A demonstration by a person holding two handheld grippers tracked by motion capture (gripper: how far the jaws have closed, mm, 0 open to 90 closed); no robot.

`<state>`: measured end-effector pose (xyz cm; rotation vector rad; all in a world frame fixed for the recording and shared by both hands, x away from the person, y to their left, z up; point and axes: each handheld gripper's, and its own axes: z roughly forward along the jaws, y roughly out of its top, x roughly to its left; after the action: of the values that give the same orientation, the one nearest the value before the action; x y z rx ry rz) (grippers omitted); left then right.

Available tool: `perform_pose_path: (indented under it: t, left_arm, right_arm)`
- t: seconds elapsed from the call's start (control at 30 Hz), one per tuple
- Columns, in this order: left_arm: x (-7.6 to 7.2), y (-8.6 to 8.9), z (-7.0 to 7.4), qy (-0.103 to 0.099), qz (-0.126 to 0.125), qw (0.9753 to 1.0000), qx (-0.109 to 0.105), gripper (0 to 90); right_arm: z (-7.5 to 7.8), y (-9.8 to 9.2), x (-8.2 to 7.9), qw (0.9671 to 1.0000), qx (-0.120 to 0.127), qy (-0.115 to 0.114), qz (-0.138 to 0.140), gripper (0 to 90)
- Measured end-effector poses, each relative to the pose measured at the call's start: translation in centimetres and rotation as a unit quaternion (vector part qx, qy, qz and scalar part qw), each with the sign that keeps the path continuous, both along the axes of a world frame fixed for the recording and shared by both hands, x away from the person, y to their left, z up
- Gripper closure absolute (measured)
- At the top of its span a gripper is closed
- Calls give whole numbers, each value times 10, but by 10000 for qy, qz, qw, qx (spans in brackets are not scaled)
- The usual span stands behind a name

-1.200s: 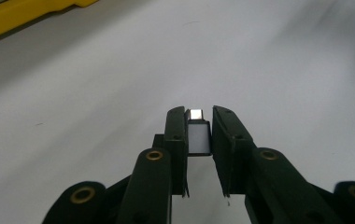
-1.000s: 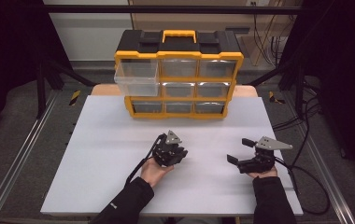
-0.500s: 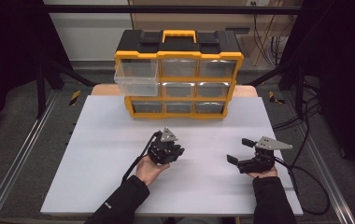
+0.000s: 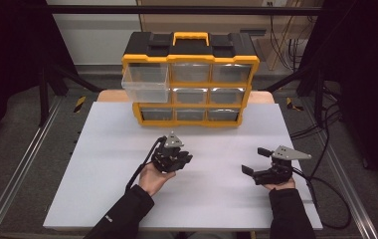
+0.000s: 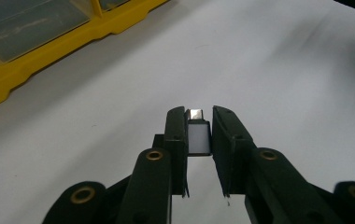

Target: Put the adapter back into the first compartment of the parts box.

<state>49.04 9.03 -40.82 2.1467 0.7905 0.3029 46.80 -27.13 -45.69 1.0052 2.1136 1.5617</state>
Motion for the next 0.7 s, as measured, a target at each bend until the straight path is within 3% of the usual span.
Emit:
perform_pose_path:
  t: [0.7]
  left_arm:
    - [2, 23, 24, -120, 89, 9999, -57, 754]
  right_arm:
    - [0, 0, 0, 10000, -14, 2, -5, 3]
